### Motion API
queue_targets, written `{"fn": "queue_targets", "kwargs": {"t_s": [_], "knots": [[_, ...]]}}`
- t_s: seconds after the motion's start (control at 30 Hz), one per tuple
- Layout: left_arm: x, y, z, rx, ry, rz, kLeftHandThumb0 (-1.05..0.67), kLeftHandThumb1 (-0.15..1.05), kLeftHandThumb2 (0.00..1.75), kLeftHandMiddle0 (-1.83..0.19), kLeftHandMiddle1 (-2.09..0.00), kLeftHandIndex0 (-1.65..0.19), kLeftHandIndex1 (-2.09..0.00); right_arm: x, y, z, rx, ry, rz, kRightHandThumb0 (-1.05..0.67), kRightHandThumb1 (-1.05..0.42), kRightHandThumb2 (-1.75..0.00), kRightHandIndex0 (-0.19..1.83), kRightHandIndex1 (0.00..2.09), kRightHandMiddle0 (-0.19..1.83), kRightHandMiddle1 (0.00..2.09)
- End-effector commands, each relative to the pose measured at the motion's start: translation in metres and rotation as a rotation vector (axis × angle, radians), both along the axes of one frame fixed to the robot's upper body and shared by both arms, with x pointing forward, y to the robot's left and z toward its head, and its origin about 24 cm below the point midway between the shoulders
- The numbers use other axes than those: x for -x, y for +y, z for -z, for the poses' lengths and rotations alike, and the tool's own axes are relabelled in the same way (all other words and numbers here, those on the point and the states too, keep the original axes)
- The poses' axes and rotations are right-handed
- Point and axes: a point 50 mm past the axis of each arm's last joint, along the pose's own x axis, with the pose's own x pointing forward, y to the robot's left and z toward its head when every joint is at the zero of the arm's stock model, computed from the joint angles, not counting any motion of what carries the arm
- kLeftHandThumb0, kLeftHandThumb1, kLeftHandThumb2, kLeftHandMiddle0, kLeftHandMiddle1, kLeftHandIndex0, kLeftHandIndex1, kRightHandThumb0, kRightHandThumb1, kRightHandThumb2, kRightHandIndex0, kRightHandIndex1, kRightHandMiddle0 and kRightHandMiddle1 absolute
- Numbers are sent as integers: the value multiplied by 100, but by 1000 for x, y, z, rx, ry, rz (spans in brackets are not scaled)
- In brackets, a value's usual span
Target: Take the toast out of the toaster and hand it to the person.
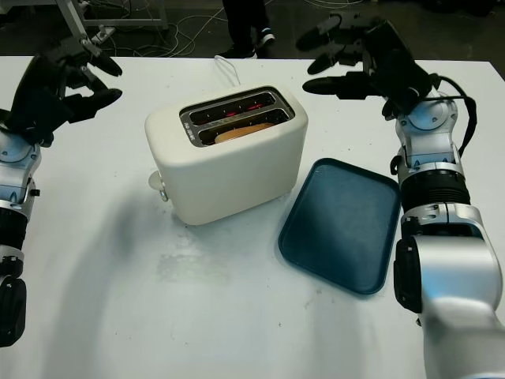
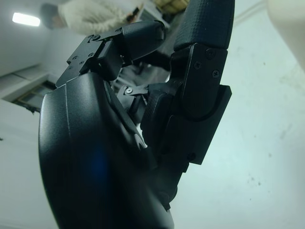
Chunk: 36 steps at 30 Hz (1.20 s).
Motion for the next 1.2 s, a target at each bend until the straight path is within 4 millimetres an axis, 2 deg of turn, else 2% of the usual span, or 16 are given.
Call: {"fn": "queue_targets", "kwargs": {"t_s": [0.0,0.23,0.33,0.57,0.97,1.17], "knots": [[3,2,7,21,20,4,-105,92,23,-58,-144,-40,-144,3,-6,7,-11,27,4,-75,-64,0,52,89,60,56],[7,-1,11,84,26,60,-105,92,18,-70,-126,-53,-125,11,-8,15,-5,54,-27,-66,-66,0,47,88,59,51],[8,-4,11,102,35,89,-105,92,16,-73,-120,-57,-119,14,-7,18,-21,77,-33,-62,-65,0,49,81,63,43],[15,-8,9,150,71,119,-105,92,11,-84,-103,-70,-100,26,-3,22,-32,60,-15,-56,-66,0,51,80,66,39],[34,-7,16,133,113,107,-105,92,8,-81,-100,-72,-95,49,-10,35,-132,105,27,-60,-73,-1,49,68,66,26],[39,-5,17,127,136,90,-105,92,8,-77,-104,-67,-101,59,-15,40,-150,134,79,-58,-75,-1,50,55,64,16]]}}
